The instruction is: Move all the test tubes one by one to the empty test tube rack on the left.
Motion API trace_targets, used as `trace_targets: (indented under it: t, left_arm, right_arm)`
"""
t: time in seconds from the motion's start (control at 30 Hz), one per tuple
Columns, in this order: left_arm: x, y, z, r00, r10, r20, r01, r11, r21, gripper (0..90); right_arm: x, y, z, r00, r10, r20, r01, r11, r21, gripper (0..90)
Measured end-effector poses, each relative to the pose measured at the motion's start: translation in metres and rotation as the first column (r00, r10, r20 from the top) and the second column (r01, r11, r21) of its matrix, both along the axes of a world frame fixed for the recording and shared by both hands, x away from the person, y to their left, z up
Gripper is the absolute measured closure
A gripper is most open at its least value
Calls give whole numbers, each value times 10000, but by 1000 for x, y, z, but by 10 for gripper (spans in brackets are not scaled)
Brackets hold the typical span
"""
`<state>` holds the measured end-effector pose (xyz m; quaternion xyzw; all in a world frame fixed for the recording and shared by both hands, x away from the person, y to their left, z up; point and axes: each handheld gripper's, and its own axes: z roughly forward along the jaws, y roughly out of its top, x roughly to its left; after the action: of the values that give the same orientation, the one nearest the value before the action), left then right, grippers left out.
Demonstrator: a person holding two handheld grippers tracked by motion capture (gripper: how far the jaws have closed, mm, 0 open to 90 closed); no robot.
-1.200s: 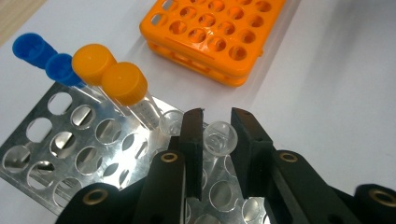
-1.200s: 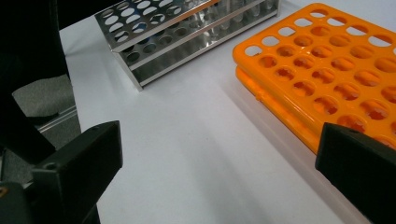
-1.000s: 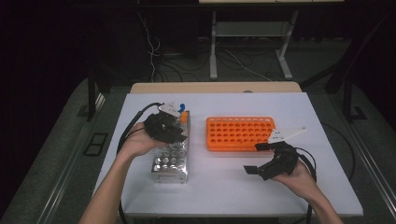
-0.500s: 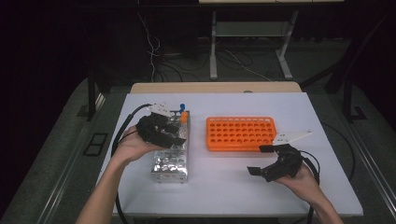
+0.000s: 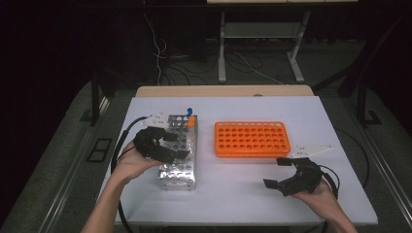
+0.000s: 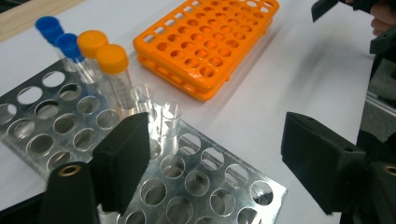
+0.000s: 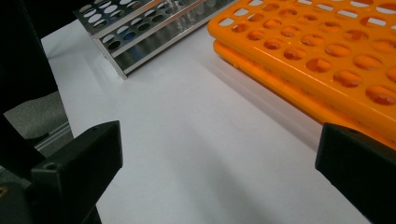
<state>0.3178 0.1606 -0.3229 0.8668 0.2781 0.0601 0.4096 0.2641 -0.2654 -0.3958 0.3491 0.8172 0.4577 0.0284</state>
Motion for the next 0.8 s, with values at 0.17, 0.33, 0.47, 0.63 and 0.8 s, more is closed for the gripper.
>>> trace_targets:
  t: [0.17,0.33,0.47,0.63,0.8]
  left_arm:
    - [-9,9,-5,9994,344,46,-341,9982,-502,160]
    - [-19,15,-11,9981,610,72,-602,9951,-781,99]
    - [-26,18,-18,9967,813,79,-803,9928,-888,6]
    - [-36,21,-28,9947,1016,165,-992,9888,-1114,0]
    - [-44,28,-37,9920,1245,229,-1204,9836,-1340,0]
  right_arm:
    - [-6,-3,-5,9999,-131,-48,131,9999,30,2]
    - [-10,-6,-8,9997,-239,-47,240,9997,76,2]
    - [-13,-6,-11,9996,-260,-79,261,9996,76,2]
    - [-14,-6,-12,9996,-258,-90,259,9996,68,2]
    - [-16,-6,-13,9996,-271,-79,272,9996,105,2]
